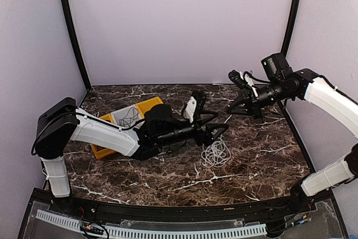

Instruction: Untangle the cables

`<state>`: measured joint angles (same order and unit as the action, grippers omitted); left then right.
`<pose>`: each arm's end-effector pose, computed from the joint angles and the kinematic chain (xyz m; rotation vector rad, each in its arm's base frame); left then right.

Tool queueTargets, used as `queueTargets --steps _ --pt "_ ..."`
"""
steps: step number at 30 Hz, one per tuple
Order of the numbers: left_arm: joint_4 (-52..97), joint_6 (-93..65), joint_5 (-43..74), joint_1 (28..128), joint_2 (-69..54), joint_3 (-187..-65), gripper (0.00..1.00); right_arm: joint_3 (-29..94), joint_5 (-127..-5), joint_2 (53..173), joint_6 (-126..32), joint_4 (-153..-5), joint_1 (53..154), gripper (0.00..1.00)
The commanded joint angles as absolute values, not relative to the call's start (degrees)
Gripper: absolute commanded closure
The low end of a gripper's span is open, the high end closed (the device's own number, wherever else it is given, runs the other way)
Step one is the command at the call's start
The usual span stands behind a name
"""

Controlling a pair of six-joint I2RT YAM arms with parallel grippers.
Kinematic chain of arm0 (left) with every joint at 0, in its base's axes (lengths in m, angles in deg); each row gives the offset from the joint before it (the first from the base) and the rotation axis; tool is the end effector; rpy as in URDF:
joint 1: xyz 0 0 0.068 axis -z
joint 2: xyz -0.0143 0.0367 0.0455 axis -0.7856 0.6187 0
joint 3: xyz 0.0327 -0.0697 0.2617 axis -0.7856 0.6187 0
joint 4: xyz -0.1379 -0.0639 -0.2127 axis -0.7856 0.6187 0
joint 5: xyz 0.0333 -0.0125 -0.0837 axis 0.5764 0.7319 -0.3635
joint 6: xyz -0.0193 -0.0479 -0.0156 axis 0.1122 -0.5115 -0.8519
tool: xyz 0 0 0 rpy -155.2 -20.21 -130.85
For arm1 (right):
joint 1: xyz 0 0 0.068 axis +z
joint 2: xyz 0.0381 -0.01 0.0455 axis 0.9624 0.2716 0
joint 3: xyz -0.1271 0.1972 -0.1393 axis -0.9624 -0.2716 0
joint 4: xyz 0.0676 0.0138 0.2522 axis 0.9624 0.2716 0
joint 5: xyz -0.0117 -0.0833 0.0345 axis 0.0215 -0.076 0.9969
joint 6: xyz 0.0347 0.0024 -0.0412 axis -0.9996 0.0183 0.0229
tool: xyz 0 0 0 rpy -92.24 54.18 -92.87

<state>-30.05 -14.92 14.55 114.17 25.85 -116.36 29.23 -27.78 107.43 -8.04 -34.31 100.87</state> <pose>0.1917 -0.3790 0.2479 0.7735 1.3100 -1.1774 0.2281 0.1428 0.3417 -1.4084 1.7784 0.8946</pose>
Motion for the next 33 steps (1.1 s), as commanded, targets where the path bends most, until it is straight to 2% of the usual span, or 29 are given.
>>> queueTargets --steps 1,8,16,20,26,33 --pt "-35.31 -17.04 8.56 114.45 28.48 -120.66 0.29 29.39 -24.19 108.12 -10.03 -36.47 101.21 1.00" --pt "-36.33 -17.24 7.98 114.44 34.56 -125.93 0.37 33.40 -20.42 108.62 -9.41 -33.93 101.22 1.00" --pt "-37.37 -15.20 4.98 114.36 43.13 -131.07 0.70 52.11 -20.55 110.27 -8.74 -28.29 100.66 1.00" --pt "-38.34 -15.64 5.24 114.37 45.19 -129.25 0.74 62.58 -22.37 110.29 -9.32 -27.89 99.13 1.00" --pt "-34.10 -14.50 4.69 114.40 50.15 -131.72 0.77 74.92 -15.38 111.99 -12.61 -28.90 93.39 1.00" --pt "-32.15 -14.38 5.76 114.36 54.31 -132.29 0.78 79.81 -10.89 112.86 -15.27 -30.24 88.89 1.00"
